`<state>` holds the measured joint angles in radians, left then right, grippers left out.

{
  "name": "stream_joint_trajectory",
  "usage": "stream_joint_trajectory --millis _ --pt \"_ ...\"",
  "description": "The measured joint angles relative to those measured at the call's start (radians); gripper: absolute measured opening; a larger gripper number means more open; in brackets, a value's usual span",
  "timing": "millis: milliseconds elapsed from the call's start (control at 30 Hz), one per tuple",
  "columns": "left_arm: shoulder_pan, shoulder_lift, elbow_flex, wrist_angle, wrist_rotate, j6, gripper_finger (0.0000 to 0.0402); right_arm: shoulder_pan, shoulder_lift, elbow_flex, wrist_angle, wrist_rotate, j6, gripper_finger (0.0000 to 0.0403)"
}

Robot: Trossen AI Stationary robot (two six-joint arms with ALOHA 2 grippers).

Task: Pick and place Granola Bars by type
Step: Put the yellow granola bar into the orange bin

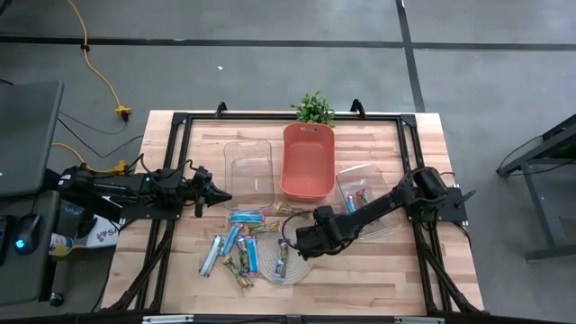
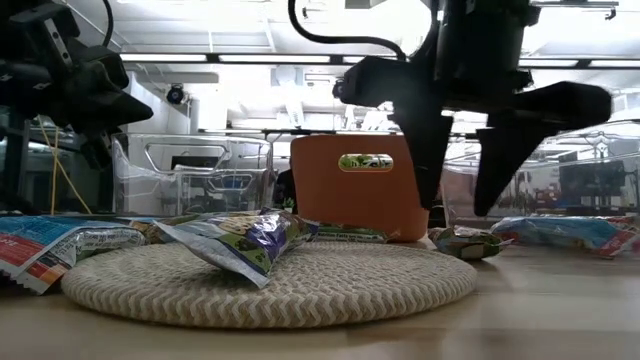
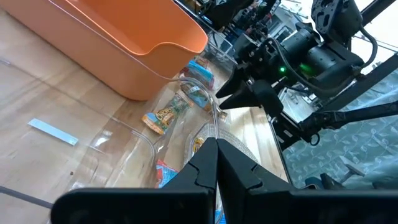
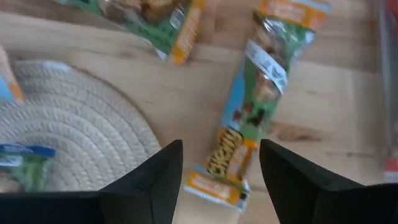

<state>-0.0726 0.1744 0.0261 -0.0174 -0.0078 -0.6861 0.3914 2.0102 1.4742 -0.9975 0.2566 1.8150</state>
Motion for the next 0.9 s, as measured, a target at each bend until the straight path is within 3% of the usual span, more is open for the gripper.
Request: stream_joint_trajectory --millis 400,900 --pt "0.000 0.000 0.000 0.000 -0.002 0.000 0.0001 -0.041 0.005 0.000 -0.026 0.017 0.006 0.0197" --pt "0.000 0.000 0.000 0.000 -0.002 0.000 0.0001 -0.050 0.030 0.001 -0.043 -0.054 0.027 0.0197"
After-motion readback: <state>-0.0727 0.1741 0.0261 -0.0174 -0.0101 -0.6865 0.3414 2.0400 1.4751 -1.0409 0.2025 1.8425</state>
